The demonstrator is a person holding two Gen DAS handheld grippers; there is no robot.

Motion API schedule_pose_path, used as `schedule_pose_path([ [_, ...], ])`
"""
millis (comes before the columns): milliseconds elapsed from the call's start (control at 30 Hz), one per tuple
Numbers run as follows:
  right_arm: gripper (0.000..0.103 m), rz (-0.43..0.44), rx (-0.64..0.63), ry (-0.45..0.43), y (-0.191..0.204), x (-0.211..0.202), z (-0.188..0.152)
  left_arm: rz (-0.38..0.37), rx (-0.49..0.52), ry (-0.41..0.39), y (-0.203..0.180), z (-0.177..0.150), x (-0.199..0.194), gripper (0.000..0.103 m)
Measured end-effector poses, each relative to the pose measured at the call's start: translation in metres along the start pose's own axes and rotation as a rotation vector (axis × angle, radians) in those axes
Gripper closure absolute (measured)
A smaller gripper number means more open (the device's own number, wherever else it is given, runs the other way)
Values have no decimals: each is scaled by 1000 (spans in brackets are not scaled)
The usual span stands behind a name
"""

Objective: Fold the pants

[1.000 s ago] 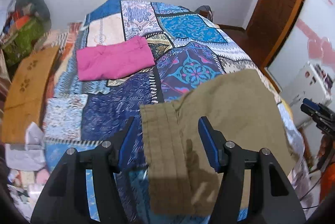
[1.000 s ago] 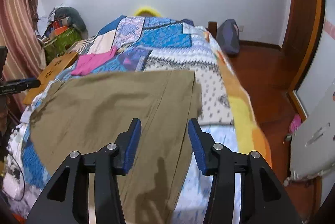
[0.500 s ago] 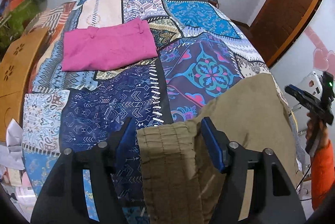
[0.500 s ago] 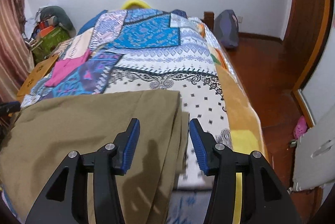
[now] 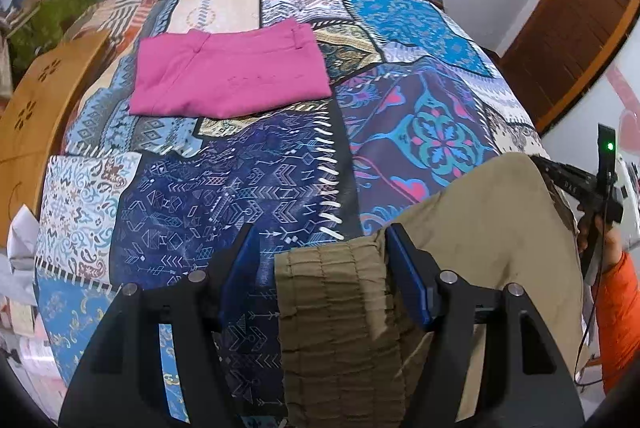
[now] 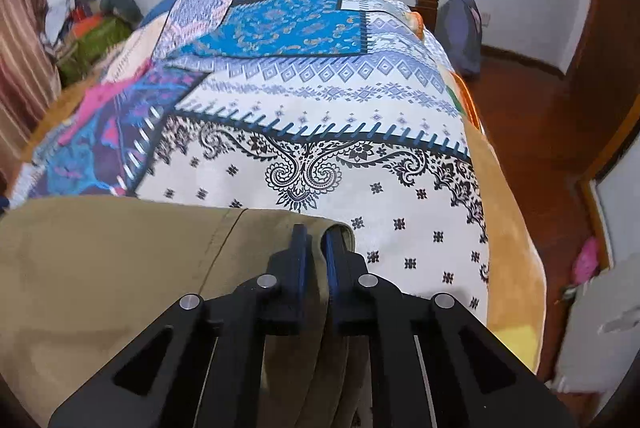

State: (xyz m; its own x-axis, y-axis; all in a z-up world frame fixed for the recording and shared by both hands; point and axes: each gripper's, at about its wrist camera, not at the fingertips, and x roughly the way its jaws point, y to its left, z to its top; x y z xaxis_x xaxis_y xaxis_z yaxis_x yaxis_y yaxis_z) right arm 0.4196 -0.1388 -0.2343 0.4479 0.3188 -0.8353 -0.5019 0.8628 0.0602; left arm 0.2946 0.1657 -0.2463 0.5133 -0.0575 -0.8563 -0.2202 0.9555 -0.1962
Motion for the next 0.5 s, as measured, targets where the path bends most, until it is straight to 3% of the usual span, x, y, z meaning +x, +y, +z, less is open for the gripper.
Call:
schedule_pose_path([
  [200,101,-72,-36,-6,3,2,0,48,-2,-10,-1,-2,3,36],
  [367,100,-67,-18,26,1,5,6,47,-1,-6,3,-2,6,30],
  [500,90,-111,-7,47,1,-7,14,39,4,-3,2,-1,-5,31],
])
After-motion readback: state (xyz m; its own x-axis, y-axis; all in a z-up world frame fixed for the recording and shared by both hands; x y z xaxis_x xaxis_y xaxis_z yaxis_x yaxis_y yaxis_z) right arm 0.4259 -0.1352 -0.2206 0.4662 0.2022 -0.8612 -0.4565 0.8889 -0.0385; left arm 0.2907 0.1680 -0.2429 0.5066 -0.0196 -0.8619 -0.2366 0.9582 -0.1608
